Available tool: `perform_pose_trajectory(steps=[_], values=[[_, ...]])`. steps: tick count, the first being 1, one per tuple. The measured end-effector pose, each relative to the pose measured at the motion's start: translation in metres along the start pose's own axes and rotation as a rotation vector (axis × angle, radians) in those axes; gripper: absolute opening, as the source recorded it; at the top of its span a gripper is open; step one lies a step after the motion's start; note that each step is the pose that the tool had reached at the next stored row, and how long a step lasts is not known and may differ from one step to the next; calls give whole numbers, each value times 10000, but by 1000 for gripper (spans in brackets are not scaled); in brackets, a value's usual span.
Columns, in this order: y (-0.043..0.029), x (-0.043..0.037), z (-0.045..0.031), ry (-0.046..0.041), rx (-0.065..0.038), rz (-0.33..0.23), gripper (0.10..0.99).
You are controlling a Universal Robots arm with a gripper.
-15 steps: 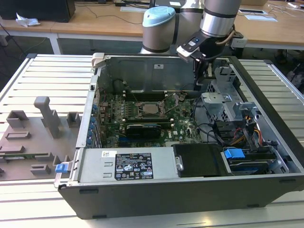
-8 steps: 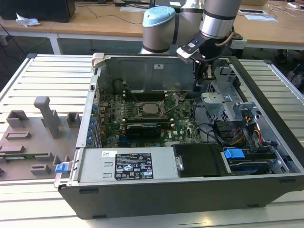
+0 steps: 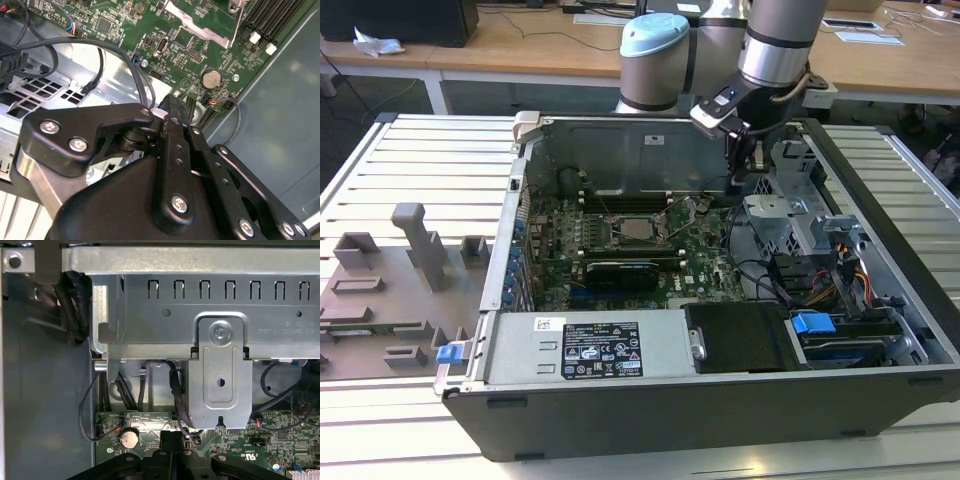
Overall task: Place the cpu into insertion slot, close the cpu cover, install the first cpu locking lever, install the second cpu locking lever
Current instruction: 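Close the cpu cover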
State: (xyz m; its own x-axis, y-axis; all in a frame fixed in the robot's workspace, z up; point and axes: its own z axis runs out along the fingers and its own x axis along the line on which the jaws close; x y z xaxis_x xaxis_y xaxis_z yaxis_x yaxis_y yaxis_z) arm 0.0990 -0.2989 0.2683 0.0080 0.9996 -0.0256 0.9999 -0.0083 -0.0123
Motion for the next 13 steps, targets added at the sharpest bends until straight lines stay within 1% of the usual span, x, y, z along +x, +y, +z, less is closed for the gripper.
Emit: perform_pose_trajectory(steps=[13], values=[[-107,3,168,-1,1,-2,106]])
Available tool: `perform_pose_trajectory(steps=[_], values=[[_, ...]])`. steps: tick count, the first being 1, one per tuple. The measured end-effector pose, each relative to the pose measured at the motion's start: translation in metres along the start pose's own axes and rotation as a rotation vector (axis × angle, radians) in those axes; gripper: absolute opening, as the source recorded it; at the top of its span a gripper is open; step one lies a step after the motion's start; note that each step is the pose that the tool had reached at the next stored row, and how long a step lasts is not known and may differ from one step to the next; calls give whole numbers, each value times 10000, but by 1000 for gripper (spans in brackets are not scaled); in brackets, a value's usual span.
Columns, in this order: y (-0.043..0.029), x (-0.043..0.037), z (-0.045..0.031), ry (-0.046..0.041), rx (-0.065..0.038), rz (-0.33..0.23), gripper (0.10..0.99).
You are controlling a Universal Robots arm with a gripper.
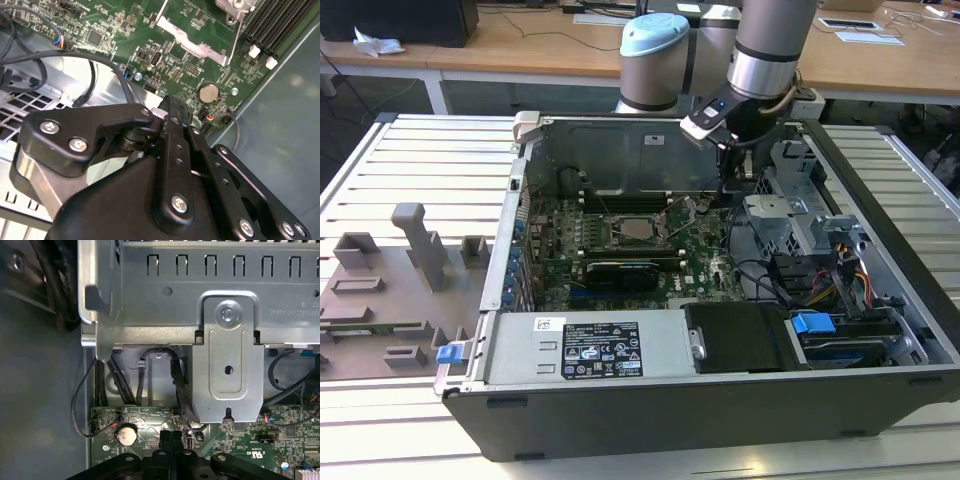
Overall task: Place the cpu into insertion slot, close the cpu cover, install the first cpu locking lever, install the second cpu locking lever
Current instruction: 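Close the cpu cover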
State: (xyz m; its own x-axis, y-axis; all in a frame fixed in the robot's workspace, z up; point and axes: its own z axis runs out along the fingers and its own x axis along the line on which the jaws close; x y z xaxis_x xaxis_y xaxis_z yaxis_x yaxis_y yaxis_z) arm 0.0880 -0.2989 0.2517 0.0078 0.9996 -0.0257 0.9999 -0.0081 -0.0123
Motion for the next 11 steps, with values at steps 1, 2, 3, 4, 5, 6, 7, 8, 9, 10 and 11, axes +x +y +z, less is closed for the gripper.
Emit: perform_pose_trajectory(steps=[1,2,3,4,5,6,7,8,9,10,11], values=[[-21,1,25,1,-1,1,106],[-40,1,39,0,0,1,106],[-63,1,53,-2,0,1,106],[-79,1,61,-1,0,0,106],[-106,1,73,-1,0,0,106],[-137,1,84,2,0,1,106],[-160,1,89,1,0,1,106],[-180,1,94,1,-1,0,106],[-218,1,101,0,0,0,106],[-250,1,107,0,0,0,106],[-271,1,110,2,-1,0,106]])
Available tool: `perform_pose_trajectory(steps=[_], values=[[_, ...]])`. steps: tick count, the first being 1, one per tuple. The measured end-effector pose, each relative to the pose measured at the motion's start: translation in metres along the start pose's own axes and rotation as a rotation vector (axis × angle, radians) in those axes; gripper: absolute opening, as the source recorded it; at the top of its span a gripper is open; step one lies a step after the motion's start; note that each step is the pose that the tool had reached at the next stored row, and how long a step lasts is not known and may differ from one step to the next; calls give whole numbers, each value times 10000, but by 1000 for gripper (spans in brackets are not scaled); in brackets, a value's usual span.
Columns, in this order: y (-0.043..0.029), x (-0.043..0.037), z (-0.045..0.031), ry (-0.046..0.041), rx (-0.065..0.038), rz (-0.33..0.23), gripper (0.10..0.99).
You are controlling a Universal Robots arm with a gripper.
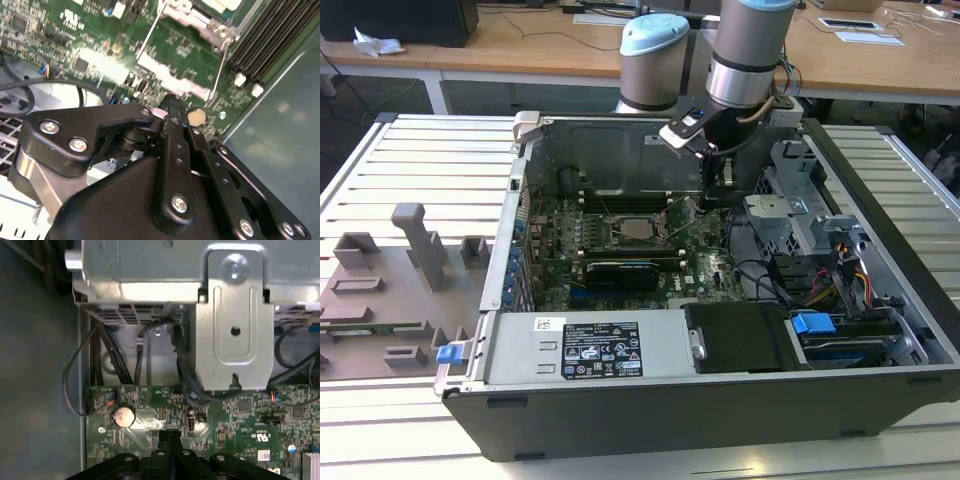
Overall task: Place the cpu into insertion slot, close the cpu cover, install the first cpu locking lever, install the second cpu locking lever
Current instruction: 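Close the cpu cover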
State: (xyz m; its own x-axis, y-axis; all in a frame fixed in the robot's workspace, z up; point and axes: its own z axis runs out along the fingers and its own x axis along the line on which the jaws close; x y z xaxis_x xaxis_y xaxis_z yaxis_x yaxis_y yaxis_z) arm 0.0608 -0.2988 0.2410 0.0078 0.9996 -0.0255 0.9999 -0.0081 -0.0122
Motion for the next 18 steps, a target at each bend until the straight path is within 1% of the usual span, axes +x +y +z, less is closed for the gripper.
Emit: perform_pose_trajectory(steps=[5,16,18], values=[[-171,-2,8,-3,1,0,106],[-321,-3,11,-1,1,1,106],[-367,-3,12,-1,1,1,106]])
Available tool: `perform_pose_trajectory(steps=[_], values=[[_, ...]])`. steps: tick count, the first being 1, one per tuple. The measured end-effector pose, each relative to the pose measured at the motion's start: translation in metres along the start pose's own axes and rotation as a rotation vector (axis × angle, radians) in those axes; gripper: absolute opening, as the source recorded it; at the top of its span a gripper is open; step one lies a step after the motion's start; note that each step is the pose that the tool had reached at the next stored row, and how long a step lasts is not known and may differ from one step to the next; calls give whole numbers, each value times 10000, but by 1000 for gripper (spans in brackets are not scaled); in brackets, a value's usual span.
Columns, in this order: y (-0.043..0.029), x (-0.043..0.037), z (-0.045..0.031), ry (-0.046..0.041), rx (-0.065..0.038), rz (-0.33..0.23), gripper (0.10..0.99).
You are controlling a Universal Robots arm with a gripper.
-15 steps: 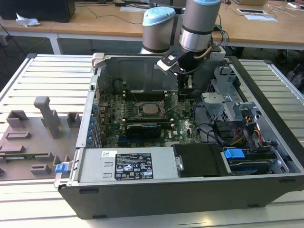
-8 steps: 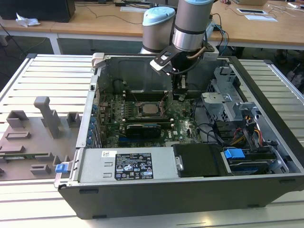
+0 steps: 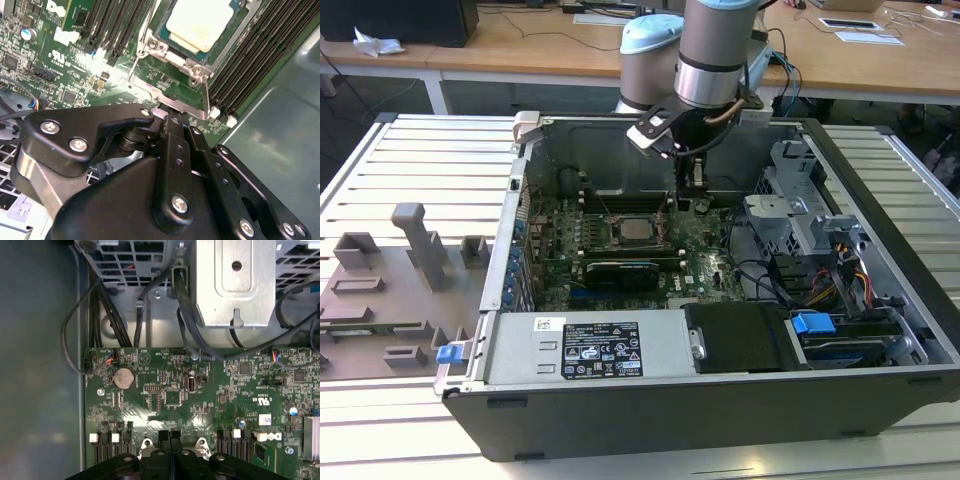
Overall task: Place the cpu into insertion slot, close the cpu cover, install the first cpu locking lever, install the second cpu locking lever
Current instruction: 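Close the cpu cover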
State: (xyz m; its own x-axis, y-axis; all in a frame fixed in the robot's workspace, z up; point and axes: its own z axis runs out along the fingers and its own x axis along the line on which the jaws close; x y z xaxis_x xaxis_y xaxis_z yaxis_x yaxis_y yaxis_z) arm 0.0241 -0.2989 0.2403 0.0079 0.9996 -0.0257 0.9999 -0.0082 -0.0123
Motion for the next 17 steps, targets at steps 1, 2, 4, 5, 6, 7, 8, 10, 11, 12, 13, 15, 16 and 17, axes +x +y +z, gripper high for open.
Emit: perform_pose_trajectory(steps=[1,2,4,5,6,7,8,10,11,12,13,15,16,17], values=[[-24,0,0,0,0,0,106],[-49,0,1,0,0,0,106],[-96,-1,1,-1,0,0,106],[-111,-1,2,0,-1,0,106],[-122,-1,3,0,-1,0,106],[-130,-1,3,0,0,-1,106],[-143,-1,3,0,0,0,106],[-165,-1,4,0,-1,0,106],[-173,-1,4,0,0,0,106],[-179,-1,5,0,0,0,106],[-186,-1,5,-1,0,0,106],[-216,-1,7,0,0,0,106],[-258,-1,19,2,-1,-3,106],[-304,-1,40,-1,-1,-1,106]])
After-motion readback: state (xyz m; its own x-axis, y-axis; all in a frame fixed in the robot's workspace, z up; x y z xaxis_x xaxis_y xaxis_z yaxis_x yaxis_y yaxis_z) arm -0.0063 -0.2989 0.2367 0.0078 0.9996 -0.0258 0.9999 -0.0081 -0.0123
